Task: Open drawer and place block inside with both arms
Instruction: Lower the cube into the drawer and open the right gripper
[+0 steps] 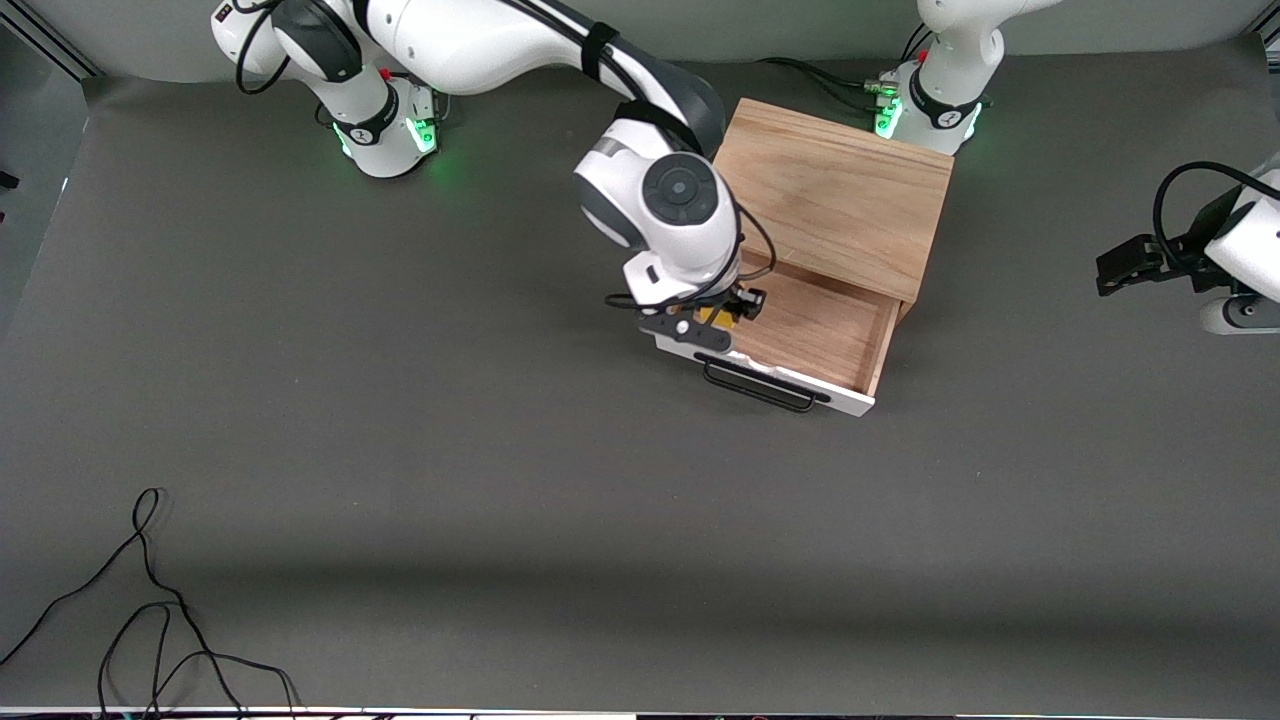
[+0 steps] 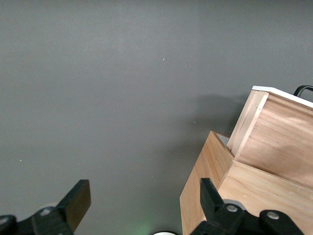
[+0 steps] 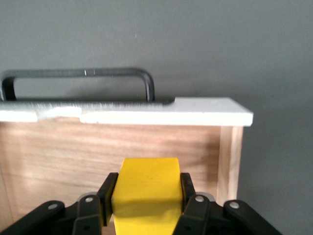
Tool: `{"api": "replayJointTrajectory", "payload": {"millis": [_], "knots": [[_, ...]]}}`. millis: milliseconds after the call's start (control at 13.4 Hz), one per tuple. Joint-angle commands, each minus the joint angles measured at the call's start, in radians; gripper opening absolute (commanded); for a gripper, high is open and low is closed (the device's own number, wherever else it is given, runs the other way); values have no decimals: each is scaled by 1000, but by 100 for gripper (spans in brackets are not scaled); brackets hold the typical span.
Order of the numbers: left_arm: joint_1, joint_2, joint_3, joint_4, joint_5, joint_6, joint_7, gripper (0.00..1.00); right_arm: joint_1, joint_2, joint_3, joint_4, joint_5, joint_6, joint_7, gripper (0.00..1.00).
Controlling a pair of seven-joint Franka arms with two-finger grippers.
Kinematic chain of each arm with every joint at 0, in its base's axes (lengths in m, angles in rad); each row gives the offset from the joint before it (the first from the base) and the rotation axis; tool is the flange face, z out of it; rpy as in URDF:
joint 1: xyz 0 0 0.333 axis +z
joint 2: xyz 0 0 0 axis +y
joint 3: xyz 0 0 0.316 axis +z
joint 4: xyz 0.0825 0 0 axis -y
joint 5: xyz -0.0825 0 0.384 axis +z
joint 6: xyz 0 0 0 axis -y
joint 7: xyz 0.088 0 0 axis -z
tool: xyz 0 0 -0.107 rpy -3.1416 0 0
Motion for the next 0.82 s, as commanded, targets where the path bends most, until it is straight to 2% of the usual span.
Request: {"api": "replayJointTrajectory", "payload": {"millis": [0,74,298,372,446,521,744], "knots": [[-181,-21,173,-3,-13,7,20,100,38,35,-3,37,-6,5,31,0],[-244,-21,236,-3,-13,8,20,100,41,36,-3,32,-7,15,31,0],[-396,-21,365,-3,-13,15,18,100,40,47,-6,32,-7,15,28,0],[-401,-21,370,-2,-14,15,18,100,40,52,-9,32,-9,16,27,0],[-398,-23,370,1,-23,15,18,100,35,58,-10,32,-9,16,27,20],[-397,-22,370,4,-28,12,18,100,37,59,-14,30,-13,18,27,79],[-395,-25,370,4,-28,6,18,100,35,64,-17,30,-15,21,18,82]]}}
